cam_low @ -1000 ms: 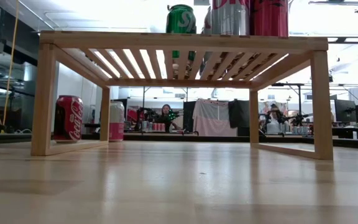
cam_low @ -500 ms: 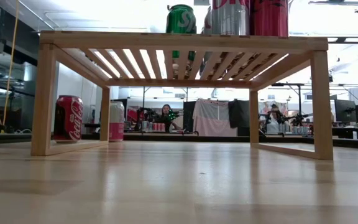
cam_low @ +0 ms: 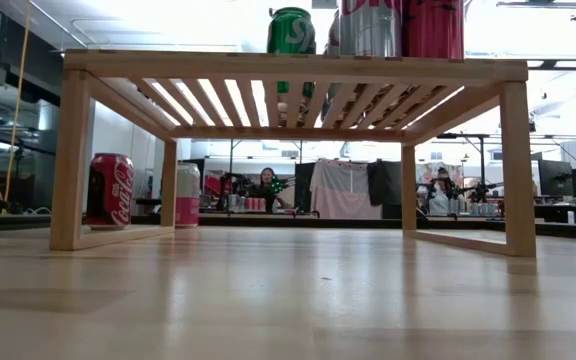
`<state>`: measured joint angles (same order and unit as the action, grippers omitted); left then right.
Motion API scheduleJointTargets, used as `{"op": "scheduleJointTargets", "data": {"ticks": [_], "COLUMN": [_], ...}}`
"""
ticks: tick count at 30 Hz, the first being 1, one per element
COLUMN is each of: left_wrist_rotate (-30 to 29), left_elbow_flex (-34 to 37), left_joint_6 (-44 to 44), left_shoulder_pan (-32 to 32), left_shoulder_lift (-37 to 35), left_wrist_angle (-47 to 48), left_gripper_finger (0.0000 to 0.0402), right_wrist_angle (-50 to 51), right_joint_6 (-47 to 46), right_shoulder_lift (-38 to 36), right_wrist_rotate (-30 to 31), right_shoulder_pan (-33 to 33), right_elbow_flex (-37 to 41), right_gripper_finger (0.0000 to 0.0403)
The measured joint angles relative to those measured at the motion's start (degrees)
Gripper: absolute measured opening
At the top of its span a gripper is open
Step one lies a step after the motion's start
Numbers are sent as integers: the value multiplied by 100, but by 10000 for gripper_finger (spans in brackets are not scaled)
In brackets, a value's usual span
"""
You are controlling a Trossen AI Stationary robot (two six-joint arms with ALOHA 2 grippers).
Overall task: Place canned beverage on shelf
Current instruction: Put the green soda can on the shelf
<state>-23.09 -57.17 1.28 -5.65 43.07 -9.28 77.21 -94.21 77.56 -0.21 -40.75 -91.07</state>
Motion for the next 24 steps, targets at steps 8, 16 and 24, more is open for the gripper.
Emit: {"op": "scheduleJointTargets", "data": {"ticks": [8,16,24], "left_wrist_rotate": [-4,-7,-4], "left_elbow_flex": [0,0,0], "left_joint_6": [0,0,2], "left_shoulder_pan": [0,0,-2], "left_shoulder_lift": [0,0,0], "left_wrist_angle": [3,4,38], "left_gripper_finger": [351,351,351], "right_wrist_angle": [798,834,1231], "right_joint_6": [-1336,-447,271], "right_shoulder_lift": [1235,2136,2467], "right_wrist_rotate": [-311,-687,-754], "right_shoulder_pan": [-286,46,188], "right_elbow_flex": [7,7,7], "right_gripper_finger": [358,358,358]}}
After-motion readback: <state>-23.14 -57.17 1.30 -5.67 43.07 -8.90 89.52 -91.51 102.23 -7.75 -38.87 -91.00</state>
